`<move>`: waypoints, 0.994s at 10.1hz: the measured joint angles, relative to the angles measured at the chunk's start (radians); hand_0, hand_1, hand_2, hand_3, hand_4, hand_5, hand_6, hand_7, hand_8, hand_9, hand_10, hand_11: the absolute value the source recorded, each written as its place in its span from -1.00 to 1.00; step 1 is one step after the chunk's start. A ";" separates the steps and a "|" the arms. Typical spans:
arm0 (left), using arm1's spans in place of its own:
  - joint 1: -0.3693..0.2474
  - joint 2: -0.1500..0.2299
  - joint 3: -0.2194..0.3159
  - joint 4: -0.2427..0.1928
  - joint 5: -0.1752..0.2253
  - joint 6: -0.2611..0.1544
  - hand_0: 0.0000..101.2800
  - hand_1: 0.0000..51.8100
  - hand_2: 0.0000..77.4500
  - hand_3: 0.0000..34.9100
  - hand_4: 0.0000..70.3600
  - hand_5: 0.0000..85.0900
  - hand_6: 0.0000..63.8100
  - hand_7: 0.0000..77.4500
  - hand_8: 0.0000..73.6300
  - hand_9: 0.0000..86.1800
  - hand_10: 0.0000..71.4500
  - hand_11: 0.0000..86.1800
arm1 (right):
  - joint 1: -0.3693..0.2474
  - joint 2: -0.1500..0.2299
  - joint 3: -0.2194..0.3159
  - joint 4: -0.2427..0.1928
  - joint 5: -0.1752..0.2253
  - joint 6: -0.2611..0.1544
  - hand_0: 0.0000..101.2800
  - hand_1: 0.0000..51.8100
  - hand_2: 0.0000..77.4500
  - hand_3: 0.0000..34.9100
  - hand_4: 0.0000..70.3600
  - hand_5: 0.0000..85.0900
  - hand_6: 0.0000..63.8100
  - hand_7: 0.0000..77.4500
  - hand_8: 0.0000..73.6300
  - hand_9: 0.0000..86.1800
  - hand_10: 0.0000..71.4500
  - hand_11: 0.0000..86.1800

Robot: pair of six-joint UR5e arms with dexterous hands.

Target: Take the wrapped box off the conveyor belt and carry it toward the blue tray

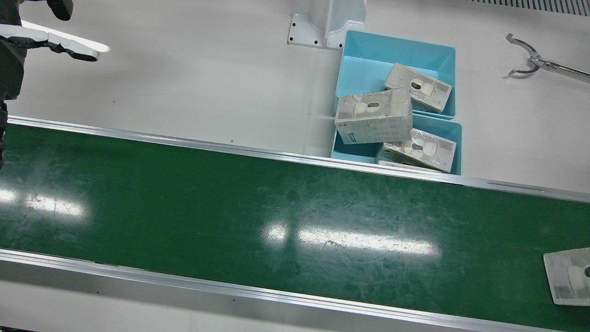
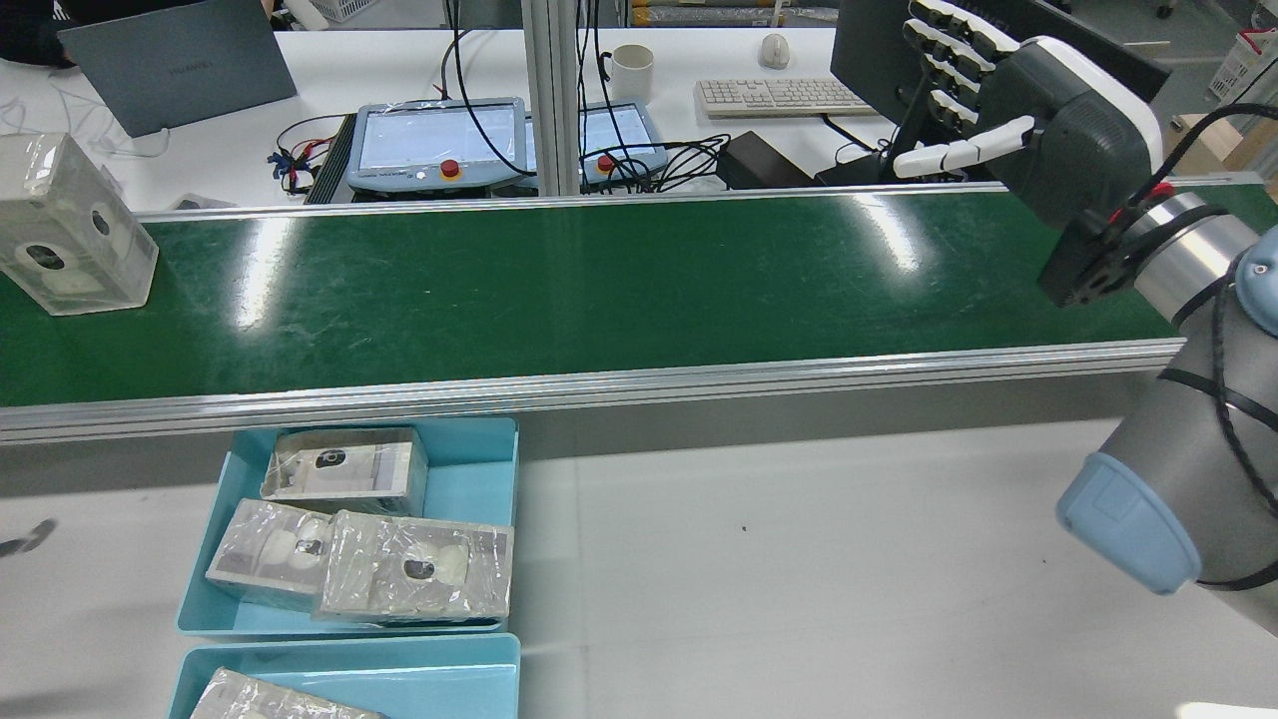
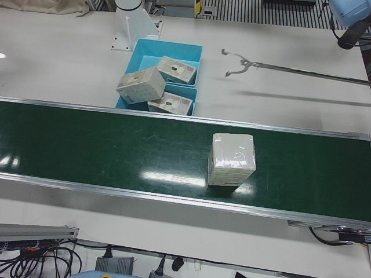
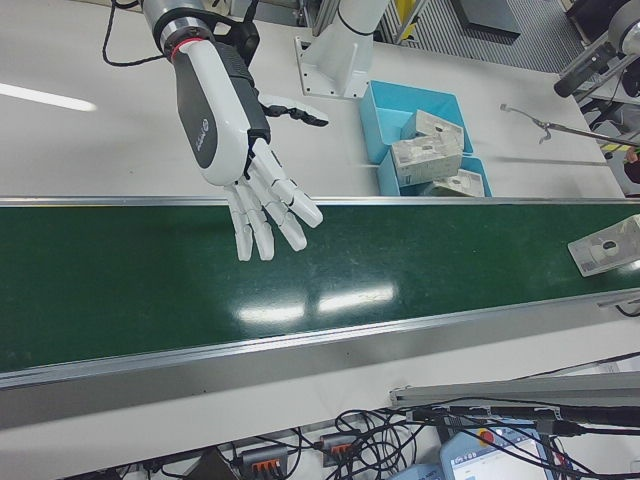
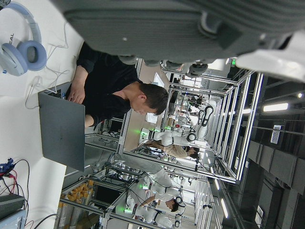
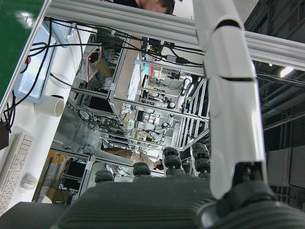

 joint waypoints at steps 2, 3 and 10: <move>0.000 0.000 0.000 0.000 0.000 0.000 -1.00 -1.00 -0.97 -1.00 -1.00 -0.97 -1.00 -0.99 -1.00 -1.00 -0.98 -1.00 | -0.006 0.033 -0.028 0.001 0.000 0.002 0.00 -0.31 -0.66 -0.09 -0.92 -0.74 -1.00 -0.93 -0.94 -0.96 -1.00 -0.97; 0.000 0.000 0.000 0.000 0.000 0.000 -1.00 -1.00 -0.99 -1.00 -1.00 -0.97 -1.00 -1.00 -1.00 -1.00 -1.00 -1.00 | -0.005 0.047 -0.040 0.002 0.000 0.002 -0.01 -0.33 -0.66 -0.07 -0.94 -0.74 -1.00 -0.93 -0.94 -0.96 -1.00 -0.97; 0.000 0.000 0.000 0.000 0.000 0.000 -1.00 -1.00 -0.99 -1.00 -1.00 -0.97 -1.00 -1.00 -1.00 -1.00 -1.00 -1.00 | 0.054 0.046 -0.040 0.010 -0.021 0.010 -0.03 -0.35 -0.61 -0.13 -0.92 -0.78 -1.00 -0.99 -0.94 -0.96 -0.98 -0.89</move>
